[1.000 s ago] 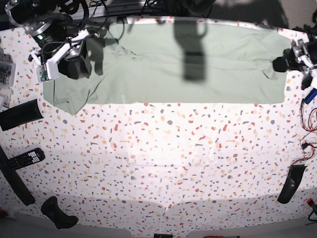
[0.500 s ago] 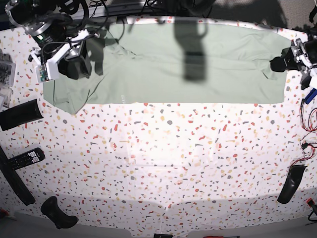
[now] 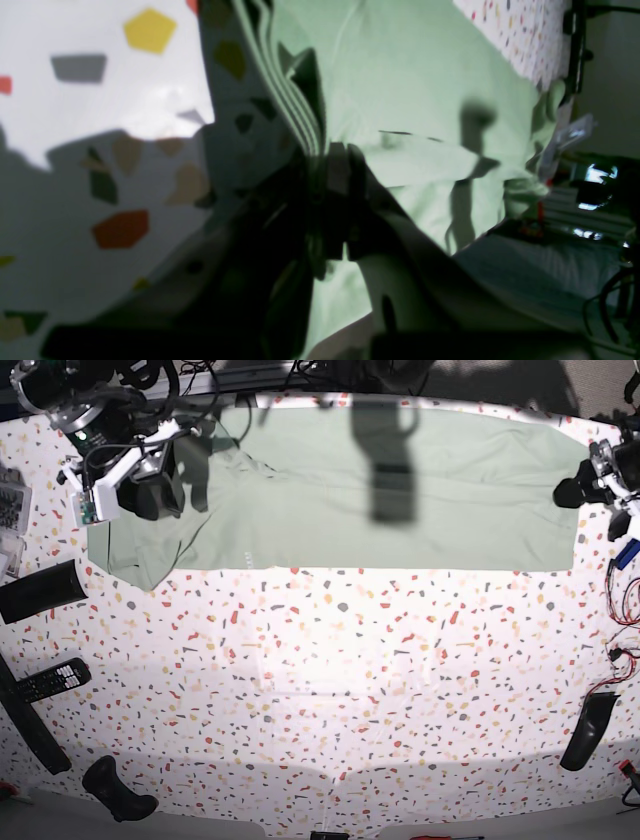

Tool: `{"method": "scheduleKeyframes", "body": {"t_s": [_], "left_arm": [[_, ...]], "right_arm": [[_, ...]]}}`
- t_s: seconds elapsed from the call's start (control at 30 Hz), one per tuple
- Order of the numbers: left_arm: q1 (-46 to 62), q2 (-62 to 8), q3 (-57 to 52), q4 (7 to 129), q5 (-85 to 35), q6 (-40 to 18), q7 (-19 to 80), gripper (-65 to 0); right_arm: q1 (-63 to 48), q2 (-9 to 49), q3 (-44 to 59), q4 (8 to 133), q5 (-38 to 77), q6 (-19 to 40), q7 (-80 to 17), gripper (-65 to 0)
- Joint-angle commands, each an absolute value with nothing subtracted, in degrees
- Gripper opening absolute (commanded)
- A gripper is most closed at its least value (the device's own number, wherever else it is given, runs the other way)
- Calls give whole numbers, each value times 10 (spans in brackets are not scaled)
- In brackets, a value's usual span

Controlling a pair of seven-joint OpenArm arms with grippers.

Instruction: Fold the T-shirt properly

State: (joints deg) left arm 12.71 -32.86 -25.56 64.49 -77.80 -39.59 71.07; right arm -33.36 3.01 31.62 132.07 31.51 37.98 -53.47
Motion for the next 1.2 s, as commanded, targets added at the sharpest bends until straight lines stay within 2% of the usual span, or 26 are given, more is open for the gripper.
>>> {"method": "scheduleKeyframes", "body": {"t_s": [0.0,0.37,0.57,0.67,0.9,1.03,1.17], "left_arm": [[123,-342,-260,651,-791,-400,692,-650],[89,-342,-260,679,-749,-400,691,-650],[147,-341,-260,809,-750,-400,695,-650],[182,-331,-260,887,-736,-400,686,-650],[197,-235,-260,1012,-643,-352,655,-650],[197,-178,-258,1051,-630,-325,675,-650],[197,-104,-258,1062,-630,-325,693,-650]], "right_arm": [[-335,33,318,1332,322,386,-522,-451],[-332,33,318,1332,322,385,-520,-451],[-331,33,318,1334,326,385,-500,-451],[-322,33,318,1345,376,386,-477,-451],[-231,23,319,1350,422,384,-492,-451],[-198,17,319,1350,422,384,-494,-451],[-174,17,319,1350,423,384,-494,-451]]}}
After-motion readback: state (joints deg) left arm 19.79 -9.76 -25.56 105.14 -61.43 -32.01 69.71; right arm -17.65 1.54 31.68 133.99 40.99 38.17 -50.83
